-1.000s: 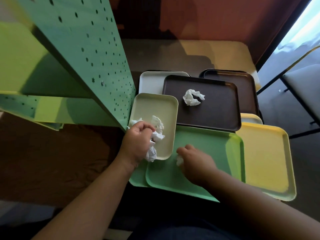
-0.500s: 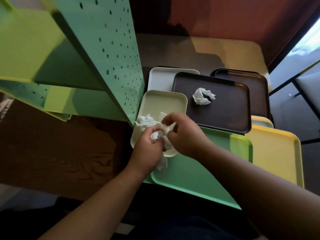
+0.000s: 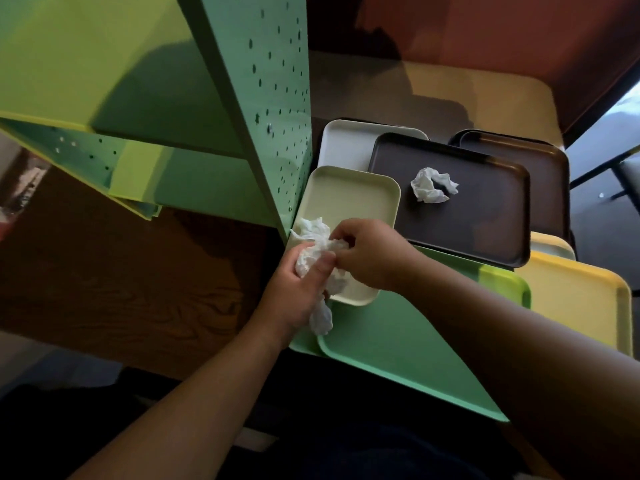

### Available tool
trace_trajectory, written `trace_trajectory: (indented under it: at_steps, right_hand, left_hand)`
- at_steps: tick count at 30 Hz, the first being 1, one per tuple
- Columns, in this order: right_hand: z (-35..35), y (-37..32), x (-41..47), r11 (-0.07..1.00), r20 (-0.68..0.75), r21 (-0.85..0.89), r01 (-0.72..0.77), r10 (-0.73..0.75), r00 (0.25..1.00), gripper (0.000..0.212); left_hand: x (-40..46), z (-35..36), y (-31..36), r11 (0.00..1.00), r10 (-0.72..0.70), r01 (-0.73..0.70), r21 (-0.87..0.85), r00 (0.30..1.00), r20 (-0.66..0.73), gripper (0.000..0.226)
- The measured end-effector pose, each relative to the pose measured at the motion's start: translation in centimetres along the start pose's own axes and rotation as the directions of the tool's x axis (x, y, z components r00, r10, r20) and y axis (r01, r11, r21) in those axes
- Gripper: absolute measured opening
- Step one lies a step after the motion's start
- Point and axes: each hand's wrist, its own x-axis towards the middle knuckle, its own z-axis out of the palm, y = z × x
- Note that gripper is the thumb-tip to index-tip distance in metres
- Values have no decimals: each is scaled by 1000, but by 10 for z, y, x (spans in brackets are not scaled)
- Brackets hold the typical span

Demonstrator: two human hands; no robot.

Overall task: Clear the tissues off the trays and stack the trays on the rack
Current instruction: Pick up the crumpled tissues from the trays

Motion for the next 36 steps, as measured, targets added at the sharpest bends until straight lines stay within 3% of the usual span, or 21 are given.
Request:
trace_trajectory:
  at_steps: [2, 4, 6, 9, 12, 15, 17, 19, 22, 24, 25, 27, 29, 30, 32, 33, 36]
  right_hand:
    - [-8, -8, -12, 993, 198, 116, 25, -47, 979, 34]
    - [-14, -9, -10, 987, 274, 163, 2, -47, 960, 45]
    - [-14, -6, 4, 999, 165, 19, 36, -39, 985, 51]
    - [-1, -3, 23, 976, -48, -202, 84, -95, 994, 57]
    - [22, 1, 36, 936, 35, -318, 151, -147, 989, 63]
    - [36, 8, 47, 858, 86, -476, 194, -174, 981, 34]
    - [33, 12, 47, 903, 33, -393, 175, -176, 984, 20]
    - [21, 14, 40, 972, -80, -190, 142, -159, 984, 7]
    - [-3, 16, 8, 971, -156, 201, 132, -101, 983, 10]
    - [-16, 18, -16, 933, -63, 340, 121, -105, 992, 11]
    - [-21, 21, -24, 938, 14, 329, 113, -124, 992, 11]
    - [-38, 29, -31, 949, 142, 303, 86, -135, 981, 10]
    - [-62, 44, -19, 930, 45, 364, 49, -71, 996, 14]
    - [-74, 56, -7, 934, -103, 356, 29, 9, 995, 15]
    - [-96, 85, 23, 983, -416, 171, -67, 134, 899, 23]
    - [-101, 100, 36, 987, -479, 69, -148, 163, 862, 34]
    - [-97, 137, 60, 958, -357, -175, -226, 152, 922, 58]
  left_hand:
    - [-1, 3, -1, 997, 6, -4, -77, 1000, 31, 45]
    - [0, 1, -3, 997, 19, -22, -74, 999, -36, 26]
    - [3, -6, -6, 999, 25, -22, 26, 992, -125, 9]
    - [3, -15, -11, 993, 9, 6, 118, 991, -132, 12]
    - [0, -17, -11, 986, 20, 0, 169, 993, -119, 25]
    - [-1, -17, -11, 977, 41, -7, 214, 987, -153, 22]
    - [-3, -15, -10, 982, 41, -8, 189, 985, -168, 12]
    - [-3, -10, -7, 997, 7, 7, 76, 983, -185, 16]
    - [2, 3, 4, 990, -73, 64, -123, 995, -67, 55]
    - [9, 17, 16, 981, -80, 86, -176, 996, 40, 76]
    - [12, 26, 22, 983, -67, 74, -166, 997, 47, 71]
    - [19, 45, 34, 998, -8, 7, -55, 1000, -17, 37]
    - [30, 62, 44, 998, 56, -55, 25, 996, -67, 9]
    - [36, 68, 49, 997, 69, -66, 36, 994, -84, 6]
    - [49, 79, 56, 998, 67, -66, 12, 992, -105, 5]
    - [54, 84, 58, 998, 68, -67, 8, 993, -101, 4]
    - [58, 98, 57, 998, 60, -59, 8, 996, -65, 9]
